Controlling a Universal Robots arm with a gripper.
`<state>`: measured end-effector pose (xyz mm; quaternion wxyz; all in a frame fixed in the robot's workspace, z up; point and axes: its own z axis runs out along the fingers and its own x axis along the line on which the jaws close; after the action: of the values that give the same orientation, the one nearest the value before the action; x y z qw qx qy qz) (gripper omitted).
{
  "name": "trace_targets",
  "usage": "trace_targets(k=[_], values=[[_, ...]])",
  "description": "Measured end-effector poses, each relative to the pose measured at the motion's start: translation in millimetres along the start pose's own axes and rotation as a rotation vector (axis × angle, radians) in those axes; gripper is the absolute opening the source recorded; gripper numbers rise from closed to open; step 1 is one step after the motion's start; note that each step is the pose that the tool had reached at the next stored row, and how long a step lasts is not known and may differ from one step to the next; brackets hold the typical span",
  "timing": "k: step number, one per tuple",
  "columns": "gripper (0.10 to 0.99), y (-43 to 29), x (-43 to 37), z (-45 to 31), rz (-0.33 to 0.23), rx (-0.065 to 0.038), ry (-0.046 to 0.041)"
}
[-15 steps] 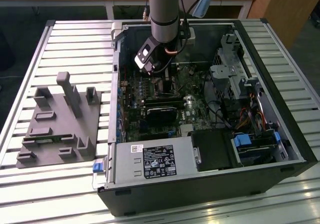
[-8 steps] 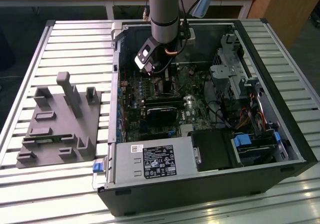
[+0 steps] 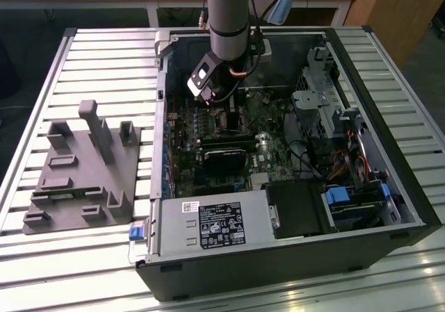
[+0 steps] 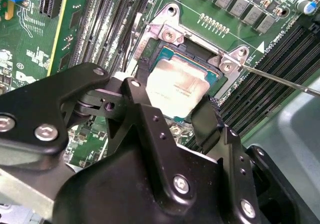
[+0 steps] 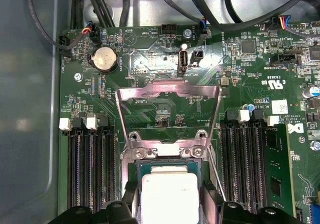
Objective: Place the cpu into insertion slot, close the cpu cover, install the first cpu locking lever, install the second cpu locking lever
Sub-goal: 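Place the cpu into insertion slot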
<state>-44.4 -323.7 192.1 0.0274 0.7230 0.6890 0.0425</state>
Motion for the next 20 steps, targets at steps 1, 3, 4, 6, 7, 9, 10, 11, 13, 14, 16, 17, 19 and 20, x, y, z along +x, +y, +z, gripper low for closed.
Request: trace_targets(k=[1,3,4,6,7,9,10,11,13,14,16,17,19,20], values=[[0.616,0.0,0.0,-0.1,0.0,0.0,0.0],[0.616,0.2,0.1,-2.3,0.0,0.0,0.0],[0.616,0.4,0.1,-4.2,0.0,0.0,-0.0001],[0.616,0.8,0.2,-8.3,0.0,0.0,0.0],[0.616,1.0,0.2,-9.8,0.0,0.0,-0.0001],[0.616,1.1,0.3,-10.5,0.0,0.0,0.0],[0.616,1.1,0.3,-10.5,0.0,0.0,0.0001],[0.616,1.1,0.3,-10.5,0.0,0.0,0.0],[0.616,1.1,0.3,-10.6,0.0,0.0,-0.0002],[0.616,1.1,0.3,-10.6,0.0,0.0,-0.0003],[0.604,1.1,0.2,-10.6,0.0,0.0,-0.0005],[0.541,1.1,0.3,-10.6,0.0,0.0,-0.0005],[0.475,1.1,0.3,-10.6,0.0,0.0,-0.0006],[0.416,1.1,0.3,-10.6,0.0,0.0,-0.0007]])
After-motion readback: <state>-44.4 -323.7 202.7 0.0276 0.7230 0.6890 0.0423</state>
